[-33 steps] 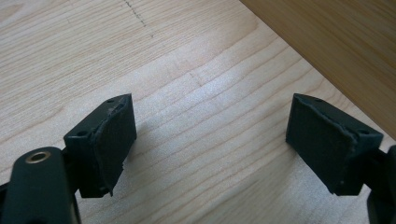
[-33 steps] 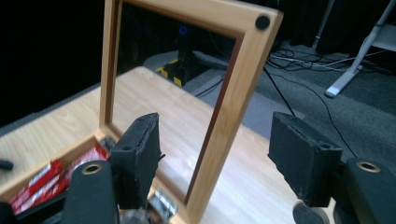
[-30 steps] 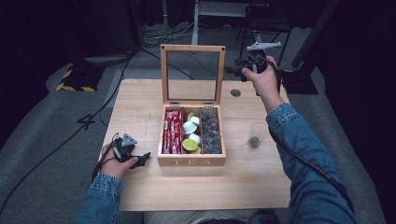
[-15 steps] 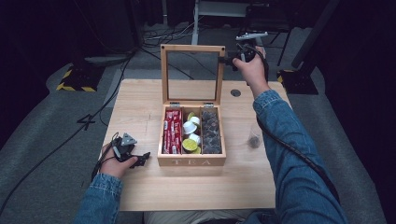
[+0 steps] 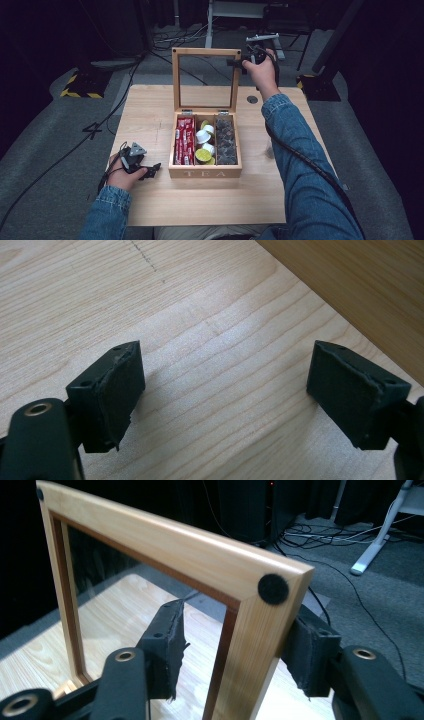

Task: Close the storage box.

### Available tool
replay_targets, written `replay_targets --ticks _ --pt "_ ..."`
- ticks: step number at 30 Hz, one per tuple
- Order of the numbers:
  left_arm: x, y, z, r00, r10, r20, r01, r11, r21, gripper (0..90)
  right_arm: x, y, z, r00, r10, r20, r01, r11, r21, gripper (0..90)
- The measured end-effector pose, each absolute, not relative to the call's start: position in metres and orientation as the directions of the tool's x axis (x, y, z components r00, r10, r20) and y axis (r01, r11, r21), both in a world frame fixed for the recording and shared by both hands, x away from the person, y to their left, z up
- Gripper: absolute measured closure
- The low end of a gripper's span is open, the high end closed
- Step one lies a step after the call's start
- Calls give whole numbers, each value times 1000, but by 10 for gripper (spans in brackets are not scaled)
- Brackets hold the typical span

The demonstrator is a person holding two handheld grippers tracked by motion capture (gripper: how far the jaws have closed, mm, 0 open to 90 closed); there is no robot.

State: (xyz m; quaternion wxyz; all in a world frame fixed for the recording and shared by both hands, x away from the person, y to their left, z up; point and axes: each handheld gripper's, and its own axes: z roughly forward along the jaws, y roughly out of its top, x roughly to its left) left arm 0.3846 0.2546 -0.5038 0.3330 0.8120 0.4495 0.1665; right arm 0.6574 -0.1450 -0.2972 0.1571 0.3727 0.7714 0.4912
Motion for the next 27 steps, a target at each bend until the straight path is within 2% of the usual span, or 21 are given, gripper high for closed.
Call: replay_targets --ticks 3,27 --pt "385 255 -504 540 841 -29 619 -374 691 159 657 -146 -296 -671 735 95 410 262 873 530" --pt "385 254 -504 540 842 -25 619 -376 689 157 633 -154 -284 -707 704 65 365 285 886 593"
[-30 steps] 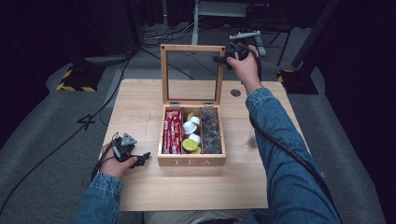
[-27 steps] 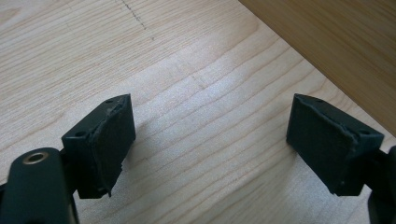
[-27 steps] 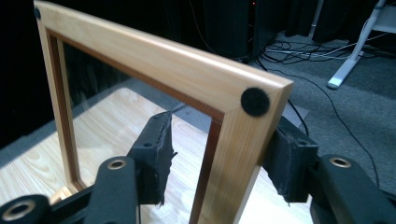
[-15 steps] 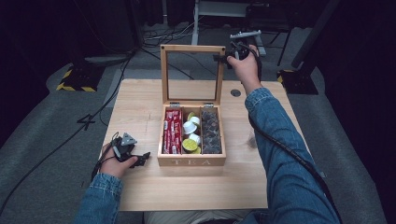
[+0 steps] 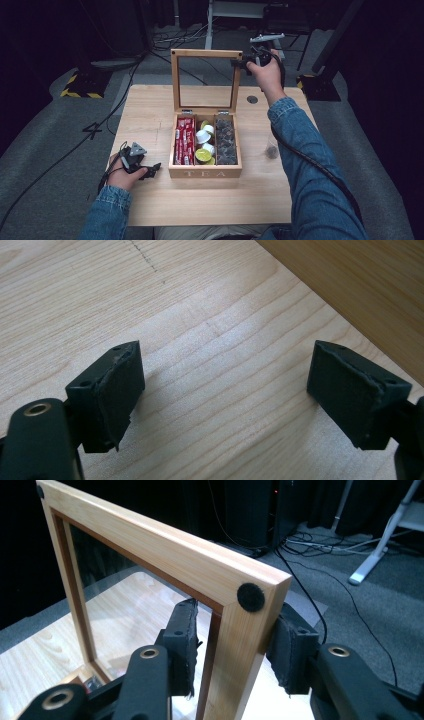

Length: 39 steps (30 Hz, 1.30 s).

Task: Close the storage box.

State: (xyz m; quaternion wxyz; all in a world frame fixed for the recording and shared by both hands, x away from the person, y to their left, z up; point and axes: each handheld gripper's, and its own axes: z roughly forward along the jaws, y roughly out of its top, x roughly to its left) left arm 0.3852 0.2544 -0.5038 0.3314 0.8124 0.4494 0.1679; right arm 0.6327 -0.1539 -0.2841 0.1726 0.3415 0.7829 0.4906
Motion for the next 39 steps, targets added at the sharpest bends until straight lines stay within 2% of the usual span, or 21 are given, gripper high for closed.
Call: replay_targets --ticks 16,24,39 --pt "386 254 -504 539 842 -27 618 -373 692 158 571 -167 -270 -796 604 -27 267 390 881 659" --pt "384 254 -504 535 844 -26 620 -372 691 158 535 -170 -274 -822 566 -61 232 430 873 639" --pt "385 253 -504 529 848 -26 620 -366 694 157 482 -171 -294 -828 553 -94 213 464 859 580"
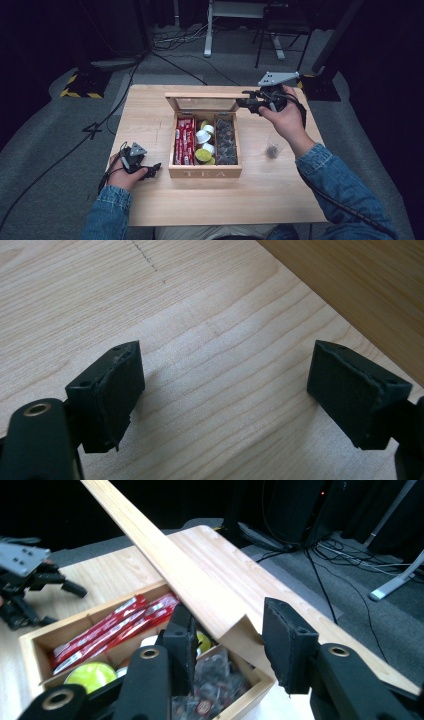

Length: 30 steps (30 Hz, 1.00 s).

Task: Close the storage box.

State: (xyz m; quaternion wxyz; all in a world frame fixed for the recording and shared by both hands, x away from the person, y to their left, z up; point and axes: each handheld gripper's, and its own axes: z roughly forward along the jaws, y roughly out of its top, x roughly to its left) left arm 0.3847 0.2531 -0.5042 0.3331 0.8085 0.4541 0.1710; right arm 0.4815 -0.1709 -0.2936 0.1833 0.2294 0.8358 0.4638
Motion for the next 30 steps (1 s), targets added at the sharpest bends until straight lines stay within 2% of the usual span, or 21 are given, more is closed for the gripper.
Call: replay_targets --ticks 6,17,30 --pt "385 253 -504 529 848 -26 622 -366 693 157 461 -169 -304 -825 543 -156 175 509 843 567" --pt "384 252 -504 525 851 -26 624 -364 691 158 433 -166 -325 -815 546 -194 156 530 833 492" --pt "384 252 -504 525 851 -26 625 -365 690 158 417 -168 -349 -810 562 -167 189 520 833 423"
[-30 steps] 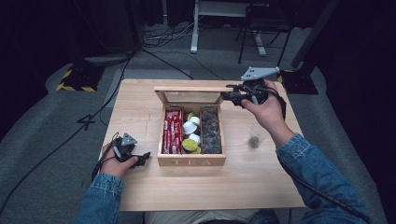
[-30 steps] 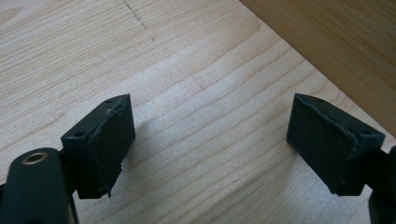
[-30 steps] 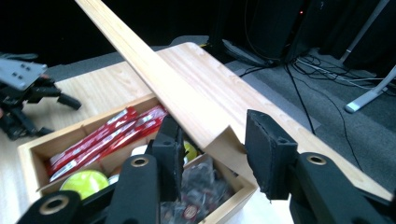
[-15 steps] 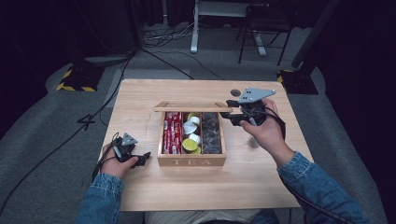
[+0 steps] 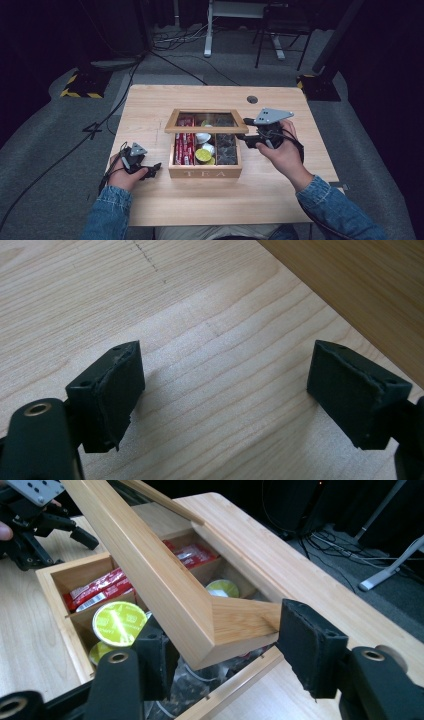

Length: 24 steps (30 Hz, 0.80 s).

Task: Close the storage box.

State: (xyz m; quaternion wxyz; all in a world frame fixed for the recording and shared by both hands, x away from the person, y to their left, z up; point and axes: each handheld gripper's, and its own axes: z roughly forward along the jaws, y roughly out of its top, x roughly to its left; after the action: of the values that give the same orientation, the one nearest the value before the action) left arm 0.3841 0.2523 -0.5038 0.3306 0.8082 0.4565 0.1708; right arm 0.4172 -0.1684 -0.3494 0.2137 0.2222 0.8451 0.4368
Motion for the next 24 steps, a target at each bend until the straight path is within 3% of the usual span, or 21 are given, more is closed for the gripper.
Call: replay_targets --ticks 10,24 --pt "384 252 -504 524 851 -27 625 -363 691 158 401 -165 -368 -797 563 -218 175 560 809 408" --pt "384 252 -504 525 851 -25 625 -365 690 158 389 -168 -390 -800 566 -199 202 566 799 381"
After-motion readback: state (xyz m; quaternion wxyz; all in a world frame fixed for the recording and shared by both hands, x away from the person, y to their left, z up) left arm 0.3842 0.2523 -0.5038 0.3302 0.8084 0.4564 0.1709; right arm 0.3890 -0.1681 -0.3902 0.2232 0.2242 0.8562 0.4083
